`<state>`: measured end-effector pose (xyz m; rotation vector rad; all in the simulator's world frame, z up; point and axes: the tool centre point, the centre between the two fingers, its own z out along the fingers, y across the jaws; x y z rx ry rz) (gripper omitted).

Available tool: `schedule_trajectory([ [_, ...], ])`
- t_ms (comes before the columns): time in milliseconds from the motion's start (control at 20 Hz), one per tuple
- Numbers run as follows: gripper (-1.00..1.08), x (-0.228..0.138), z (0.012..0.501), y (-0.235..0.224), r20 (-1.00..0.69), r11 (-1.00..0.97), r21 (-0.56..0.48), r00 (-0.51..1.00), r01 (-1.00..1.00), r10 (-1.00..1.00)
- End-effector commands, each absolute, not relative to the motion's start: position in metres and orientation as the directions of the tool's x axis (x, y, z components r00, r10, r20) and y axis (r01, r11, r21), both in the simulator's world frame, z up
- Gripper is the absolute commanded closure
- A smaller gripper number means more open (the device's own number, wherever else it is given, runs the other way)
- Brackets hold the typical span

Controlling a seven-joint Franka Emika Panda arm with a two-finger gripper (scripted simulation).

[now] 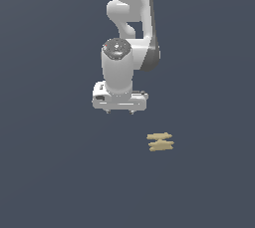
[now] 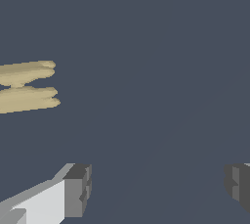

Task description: Pick up the object and move it to a goal position.

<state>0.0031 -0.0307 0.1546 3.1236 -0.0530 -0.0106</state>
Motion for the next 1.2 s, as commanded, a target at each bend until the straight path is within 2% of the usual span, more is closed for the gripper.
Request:
schedule_trajectory([
  [0,-0.92,0.003,0.155,-0.031,-0.007,-0.999,0.018,0.999,-0.034,-0.034],
  [650,-0.92,0.007,0.151,-0.009,-0.008,-1.000,0.028,1.000,-0.010,-0.010],
  [1150,-0.92,0.011,0.147,-0.003,-0.006,-0.996,0.025,0.997,-0.080,-0.080],
])
